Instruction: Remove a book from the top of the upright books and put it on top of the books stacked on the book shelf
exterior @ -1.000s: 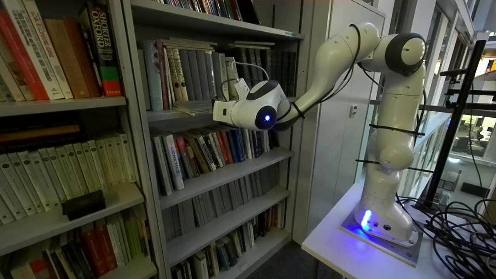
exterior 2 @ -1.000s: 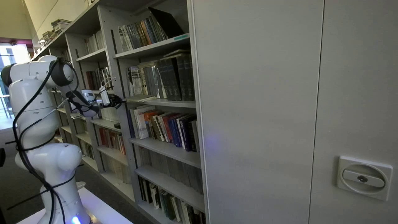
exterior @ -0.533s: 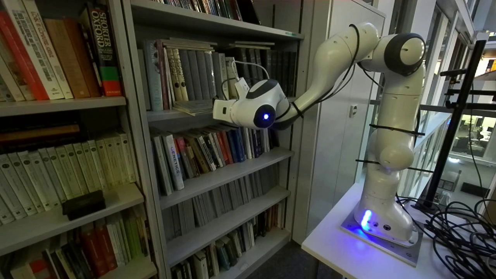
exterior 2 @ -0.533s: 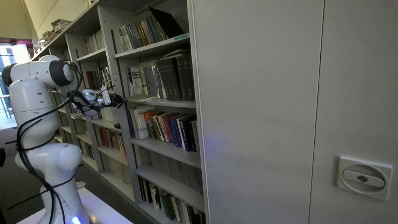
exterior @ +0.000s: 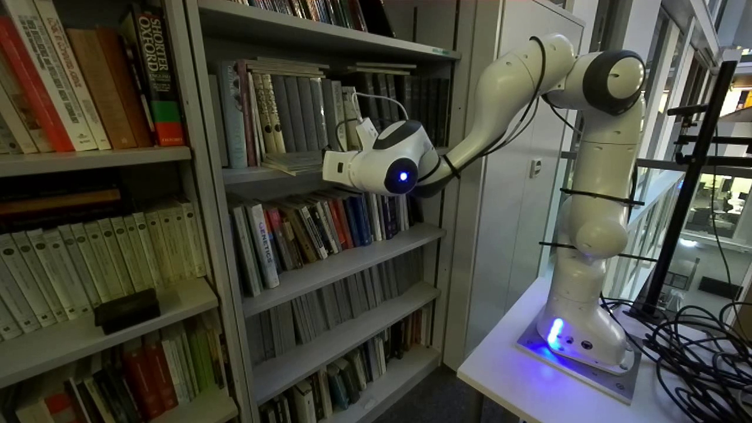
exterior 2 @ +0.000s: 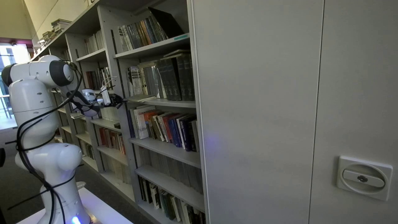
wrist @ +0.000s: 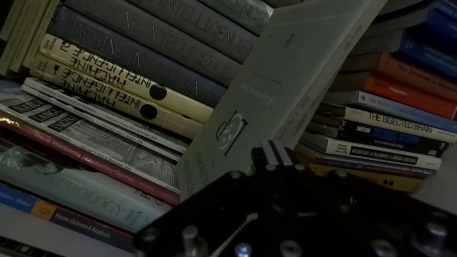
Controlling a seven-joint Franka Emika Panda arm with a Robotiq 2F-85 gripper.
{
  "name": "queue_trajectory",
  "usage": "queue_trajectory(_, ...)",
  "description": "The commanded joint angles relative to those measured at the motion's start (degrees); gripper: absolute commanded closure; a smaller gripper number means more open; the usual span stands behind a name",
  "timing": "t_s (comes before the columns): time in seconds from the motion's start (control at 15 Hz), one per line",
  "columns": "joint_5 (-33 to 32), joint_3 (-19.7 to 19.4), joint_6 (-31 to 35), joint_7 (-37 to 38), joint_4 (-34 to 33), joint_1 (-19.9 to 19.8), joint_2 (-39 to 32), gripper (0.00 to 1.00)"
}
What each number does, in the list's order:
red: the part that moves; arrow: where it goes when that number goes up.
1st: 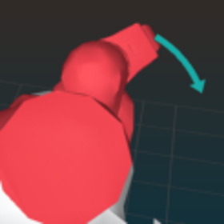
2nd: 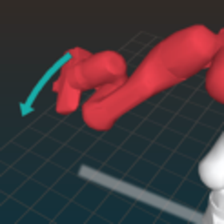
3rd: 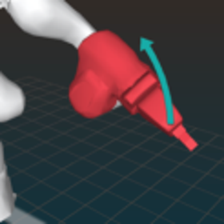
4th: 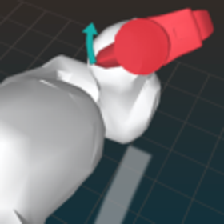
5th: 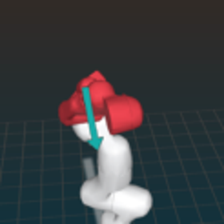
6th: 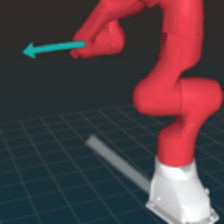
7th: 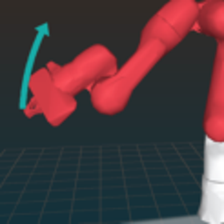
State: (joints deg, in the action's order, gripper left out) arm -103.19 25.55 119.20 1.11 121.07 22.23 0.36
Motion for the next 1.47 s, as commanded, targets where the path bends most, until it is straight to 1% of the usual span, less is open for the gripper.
queue_trajectory(0.0, 2.3, -0.2, 0.5, -0.5, 0.8, 1.2, 1.5, 1.0)
queue_trajectory(0.2, 2.8, 0.2, 0.5, -0.7, 0.5, 2.0, 0.9, 1.0)
queue_trajectory(0.47, 1.8, 0.2, 0.1, -0.6, -0.8, 2.6, -0.4, 1.0)
queue_trajectory(0.93, -0.9, -0.4, 0.1, 0.4, -3.3, 2.4, -3.9, 1.0)
queue_trajectory(1.0, -1.8, -0.5, 0.2, 1.0, -3.8, 2.4, -4.4, 1.0)
queue_trajectory(1.27, -9.0, -0.8, -0.1, 5.9, -6.5, 2.5, -6.1, 1.0)
queue_trajectory(1.4, -12.0, -0.8, 0.2, 6.4, -7.9, 2.5, -6.6, 1.0)
